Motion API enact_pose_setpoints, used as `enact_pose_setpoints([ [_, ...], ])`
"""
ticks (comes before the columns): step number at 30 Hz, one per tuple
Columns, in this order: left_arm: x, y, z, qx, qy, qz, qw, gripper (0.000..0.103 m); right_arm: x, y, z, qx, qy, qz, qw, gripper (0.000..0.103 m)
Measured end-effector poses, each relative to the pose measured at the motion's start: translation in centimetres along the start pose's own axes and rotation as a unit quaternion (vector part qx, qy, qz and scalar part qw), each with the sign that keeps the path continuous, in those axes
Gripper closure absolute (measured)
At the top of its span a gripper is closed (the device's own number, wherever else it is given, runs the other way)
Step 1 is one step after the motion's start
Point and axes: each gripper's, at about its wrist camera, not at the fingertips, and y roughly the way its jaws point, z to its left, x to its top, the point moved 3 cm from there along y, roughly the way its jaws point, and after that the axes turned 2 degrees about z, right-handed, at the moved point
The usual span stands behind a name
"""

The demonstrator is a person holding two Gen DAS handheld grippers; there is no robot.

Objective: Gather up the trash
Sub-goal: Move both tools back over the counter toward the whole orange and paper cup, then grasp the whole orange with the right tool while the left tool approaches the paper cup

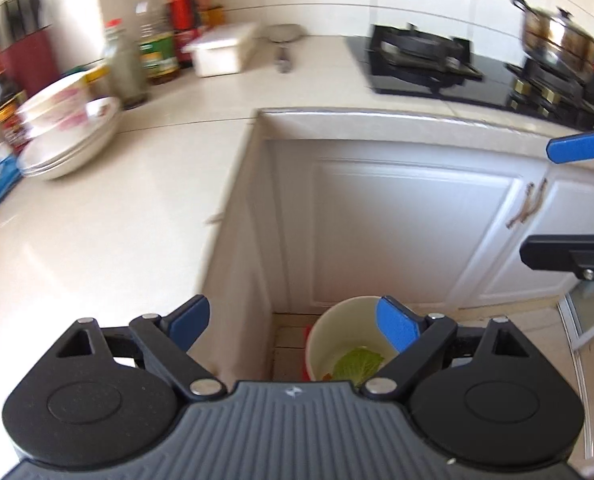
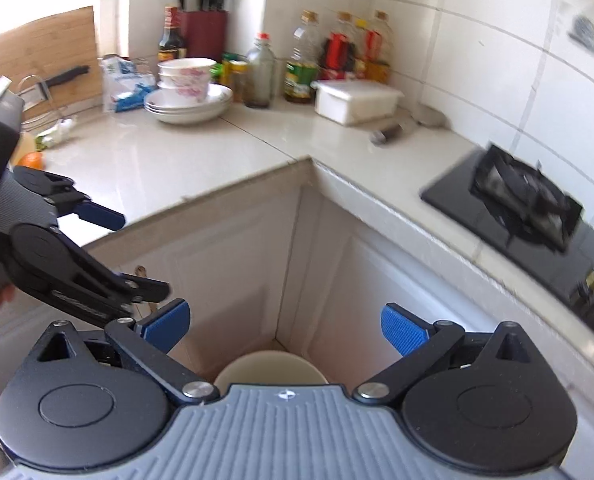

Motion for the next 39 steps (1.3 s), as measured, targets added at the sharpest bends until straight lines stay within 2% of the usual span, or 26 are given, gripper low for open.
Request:
enact_pose_setpoints([
  [7, -3.1, -5.1, 7.9, 0.074, -0.085, -0.018, 0.9935, 0.012, 5.0, 3.7, 5.9, 0.066, -0.058, -0.018, 0.996, 0.0],
  [15, -7.5, -8.0, 16.2, 0.153, -0.166, -0.016, 0.9741, 0.012, 9.7, 8.2, 14.3, 0.145, -0.124, -0.024, 0.981, 0.0],
  [22, -9.9, -9.9, 21.5, 0.186, -0.191, -0.012, 0.9637, 0.012, 13.1, 12.2, 20.7, 0.204, -0.167, -0.016, 0.965, 0.0],
  [30, -11.6, -10.6, 26.2, 0.21, -0.214, 0.001, 0.9539, 0.012, 15.5, 16.2, 27.6, 0.252, -0.224, -0.002, 0.941, 0.0],
  [39, -13.0, -9.4, 28.8, 0.203, -0.226, 0.019, 0.9526, 0.012, 18.4, 21.1, 34.6, 0.292, -0.297, 0.002, 0.909, 0.001],
])
